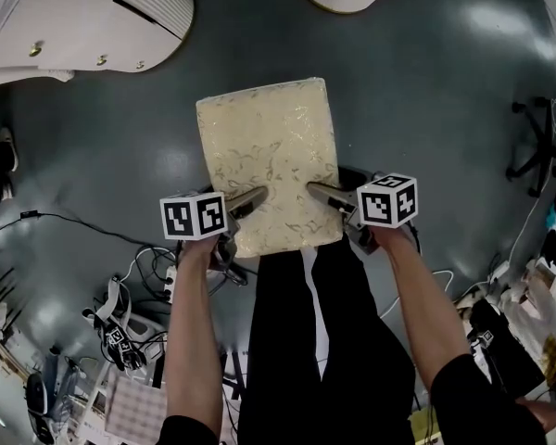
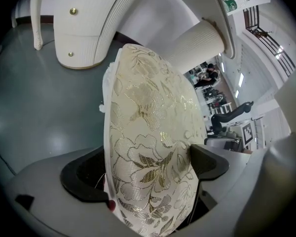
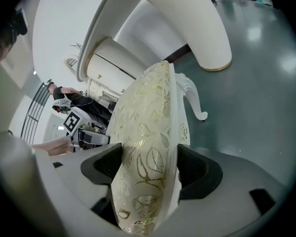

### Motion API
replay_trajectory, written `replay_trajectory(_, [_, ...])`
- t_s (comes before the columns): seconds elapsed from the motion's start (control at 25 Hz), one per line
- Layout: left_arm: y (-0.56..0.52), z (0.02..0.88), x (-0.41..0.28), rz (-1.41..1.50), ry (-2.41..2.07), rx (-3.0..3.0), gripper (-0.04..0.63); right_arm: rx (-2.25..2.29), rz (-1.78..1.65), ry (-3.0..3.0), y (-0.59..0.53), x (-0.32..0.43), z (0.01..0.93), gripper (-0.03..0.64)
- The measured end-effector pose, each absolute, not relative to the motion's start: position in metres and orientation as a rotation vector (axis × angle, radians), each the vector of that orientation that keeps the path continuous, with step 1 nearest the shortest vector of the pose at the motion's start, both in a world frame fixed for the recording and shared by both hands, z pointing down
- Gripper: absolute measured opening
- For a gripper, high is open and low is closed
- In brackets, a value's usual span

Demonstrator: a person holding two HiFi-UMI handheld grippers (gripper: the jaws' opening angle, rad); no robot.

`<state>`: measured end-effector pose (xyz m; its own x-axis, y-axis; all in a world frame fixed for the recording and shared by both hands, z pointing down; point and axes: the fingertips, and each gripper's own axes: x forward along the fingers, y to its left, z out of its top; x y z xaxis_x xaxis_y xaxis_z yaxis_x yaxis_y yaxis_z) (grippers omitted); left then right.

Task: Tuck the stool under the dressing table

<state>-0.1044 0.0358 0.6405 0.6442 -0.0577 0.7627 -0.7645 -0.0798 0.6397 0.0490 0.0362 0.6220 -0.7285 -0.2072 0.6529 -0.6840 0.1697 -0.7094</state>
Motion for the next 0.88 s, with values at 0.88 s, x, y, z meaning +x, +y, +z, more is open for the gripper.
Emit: replay_trajectory(0.88, [-0.048, 0.61, -0.132, 0.64, -0.721, 1.644, 0.522, 0.947, 1.485, -2.161, -0.046, 0.023, 0.587, 0.307])
